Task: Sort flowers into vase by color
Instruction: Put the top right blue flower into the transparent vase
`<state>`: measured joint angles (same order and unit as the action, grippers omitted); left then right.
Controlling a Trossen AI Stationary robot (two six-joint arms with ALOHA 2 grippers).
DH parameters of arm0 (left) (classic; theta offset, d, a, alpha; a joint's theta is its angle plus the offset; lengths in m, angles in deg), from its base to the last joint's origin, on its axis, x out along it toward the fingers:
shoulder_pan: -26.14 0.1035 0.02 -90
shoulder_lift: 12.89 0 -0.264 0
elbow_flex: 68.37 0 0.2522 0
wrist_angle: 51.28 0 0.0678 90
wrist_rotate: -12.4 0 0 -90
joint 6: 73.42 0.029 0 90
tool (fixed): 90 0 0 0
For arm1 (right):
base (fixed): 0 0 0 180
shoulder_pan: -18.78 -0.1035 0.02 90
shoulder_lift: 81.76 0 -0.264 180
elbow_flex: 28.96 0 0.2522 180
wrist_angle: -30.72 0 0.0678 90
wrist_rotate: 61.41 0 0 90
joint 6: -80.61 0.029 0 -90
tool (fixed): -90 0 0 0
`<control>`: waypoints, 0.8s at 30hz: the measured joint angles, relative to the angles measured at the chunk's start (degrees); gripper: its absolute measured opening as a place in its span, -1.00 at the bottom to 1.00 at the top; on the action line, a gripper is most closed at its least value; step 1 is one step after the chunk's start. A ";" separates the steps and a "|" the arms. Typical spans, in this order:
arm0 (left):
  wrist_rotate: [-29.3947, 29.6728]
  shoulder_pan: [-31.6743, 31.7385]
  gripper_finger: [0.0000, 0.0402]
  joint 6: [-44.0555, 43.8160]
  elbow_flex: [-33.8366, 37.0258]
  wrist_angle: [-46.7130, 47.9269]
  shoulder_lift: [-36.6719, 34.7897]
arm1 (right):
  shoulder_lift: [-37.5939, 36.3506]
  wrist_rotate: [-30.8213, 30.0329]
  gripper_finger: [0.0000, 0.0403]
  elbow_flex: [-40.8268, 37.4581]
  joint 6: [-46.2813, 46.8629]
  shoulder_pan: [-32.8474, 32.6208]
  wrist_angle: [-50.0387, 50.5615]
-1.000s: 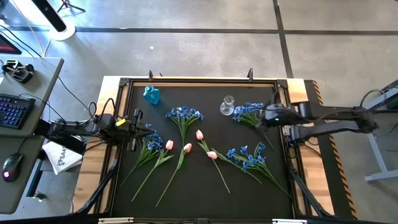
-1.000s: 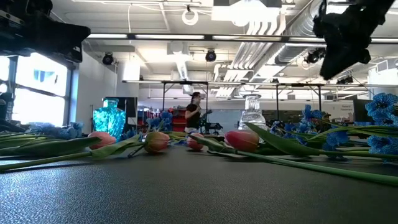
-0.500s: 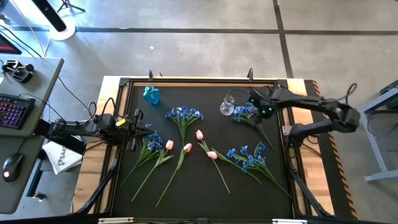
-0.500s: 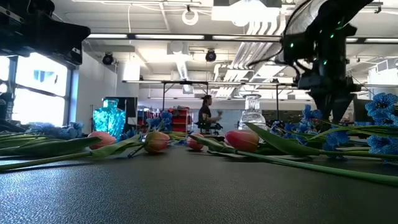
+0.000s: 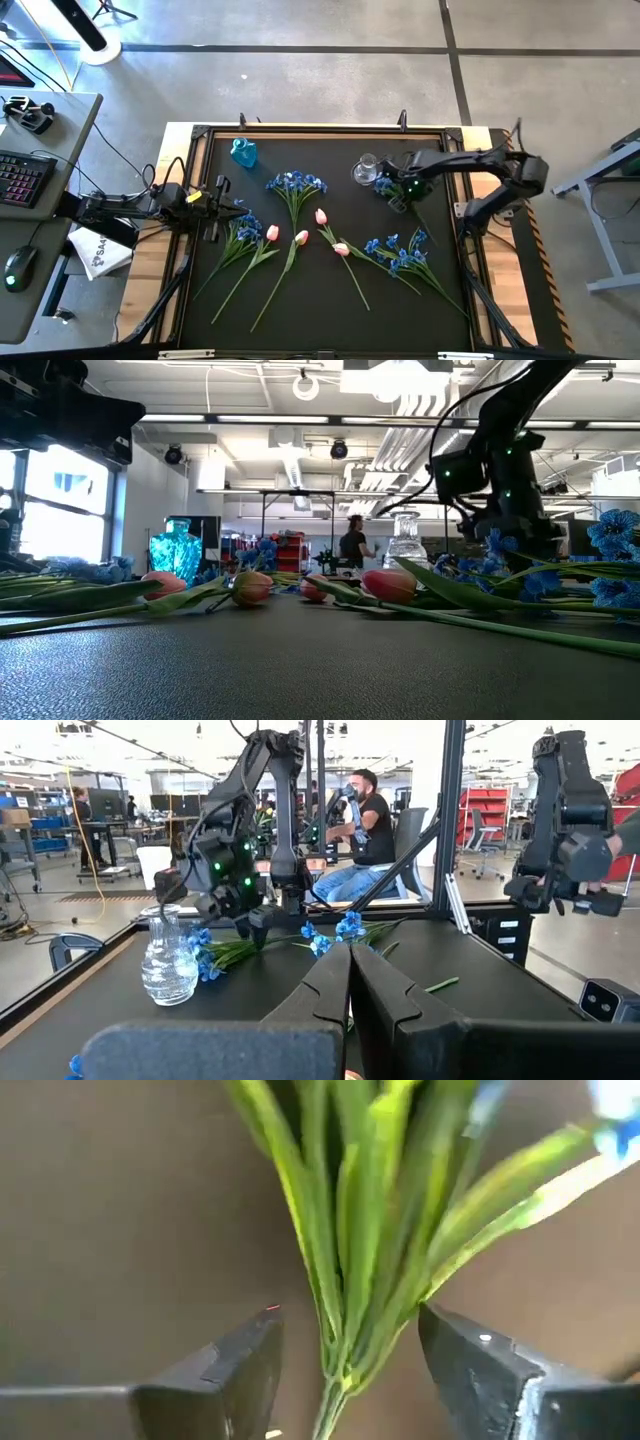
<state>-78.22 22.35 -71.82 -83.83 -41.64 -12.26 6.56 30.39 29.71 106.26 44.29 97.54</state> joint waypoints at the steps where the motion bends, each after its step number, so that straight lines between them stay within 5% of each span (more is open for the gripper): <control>1: 0.00 0.00 -1.00 0.00 0.00 -0.02 0.01 | 0.94 -0.02 0.06 0.00 0.00 -0.19 -0.53; 6: 0.00 0.00 -1.00 -0.04 0.00 -0.02 0.00 | 3.68 0.72 -0.24 0.24 -0.07 -0.15 -1.84; 13: 0.00 -0.02 -1.00 -1.19 0.00 0.00 0.00 | 1.17 -0.39 -0.91 -0.17 2.36 -0.02 -1.92; 24: 0.00 0.02 -1.00 -1.50 0.00 0.01 0.00 | -17.24 -6.37 -0.97 -0.15 13.29 0.01 6.09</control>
<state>-78.22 22.37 -73.32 -83.83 -41.63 -12.27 -10.68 24.02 29.55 119.55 44.30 103.63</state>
